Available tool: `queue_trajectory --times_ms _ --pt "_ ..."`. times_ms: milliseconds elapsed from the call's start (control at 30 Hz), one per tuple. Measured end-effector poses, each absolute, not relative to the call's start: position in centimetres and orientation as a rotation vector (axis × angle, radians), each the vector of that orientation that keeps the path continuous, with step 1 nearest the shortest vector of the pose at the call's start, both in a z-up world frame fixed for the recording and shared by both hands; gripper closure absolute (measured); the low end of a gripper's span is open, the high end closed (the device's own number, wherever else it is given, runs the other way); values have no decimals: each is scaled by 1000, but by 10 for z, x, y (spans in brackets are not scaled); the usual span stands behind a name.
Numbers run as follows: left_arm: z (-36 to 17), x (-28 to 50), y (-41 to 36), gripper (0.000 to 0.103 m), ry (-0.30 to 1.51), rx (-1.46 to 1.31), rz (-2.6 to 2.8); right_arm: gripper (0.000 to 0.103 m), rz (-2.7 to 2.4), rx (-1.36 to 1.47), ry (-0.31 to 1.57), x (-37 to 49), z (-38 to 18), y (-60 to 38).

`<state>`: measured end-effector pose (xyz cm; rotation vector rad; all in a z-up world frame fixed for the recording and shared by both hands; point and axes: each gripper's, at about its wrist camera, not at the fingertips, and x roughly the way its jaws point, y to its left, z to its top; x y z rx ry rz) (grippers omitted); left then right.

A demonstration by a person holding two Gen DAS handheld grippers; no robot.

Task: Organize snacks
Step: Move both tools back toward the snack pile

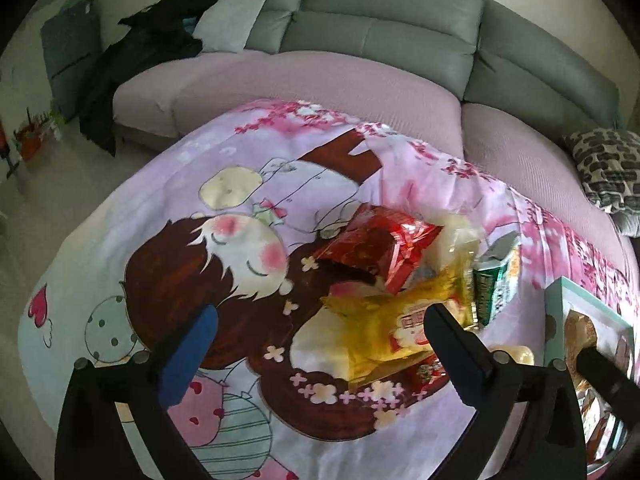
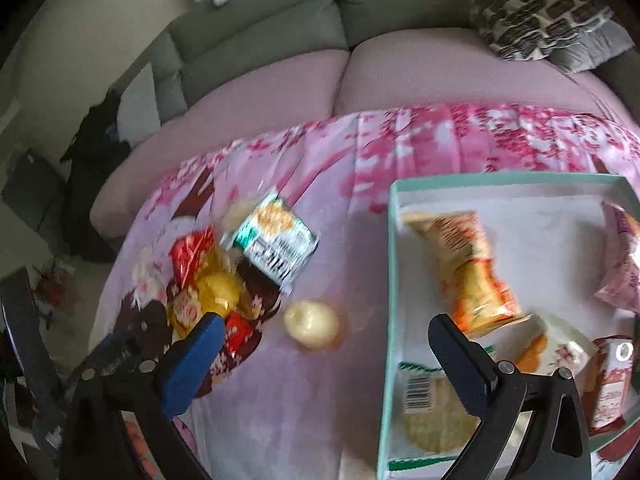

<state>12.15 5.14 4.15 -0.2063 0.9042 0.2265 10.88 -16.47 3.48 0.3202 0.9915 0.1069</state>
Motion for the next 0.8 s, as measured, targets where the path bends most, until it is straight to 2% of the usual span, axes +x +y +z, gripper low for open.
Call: queue_trajectory --times_ms 167,233,533,667,800 --pt "34 120 64 0 926 -236 258 4 131 262 1012 106 23 -146" --pt "32 120 65 0 936 -236 254 11 146 251 1008 105 21 -141" --pt "18 116 66 0 971 -254 226 34 158 246 1010 109 6 -132" --pt "15 117 67 0 975 -271 215 38 150 246 1015 114 -1 -131" --pt "10 118 68 0 982 -285 211 47 140 236 1015 118 -8 -132"
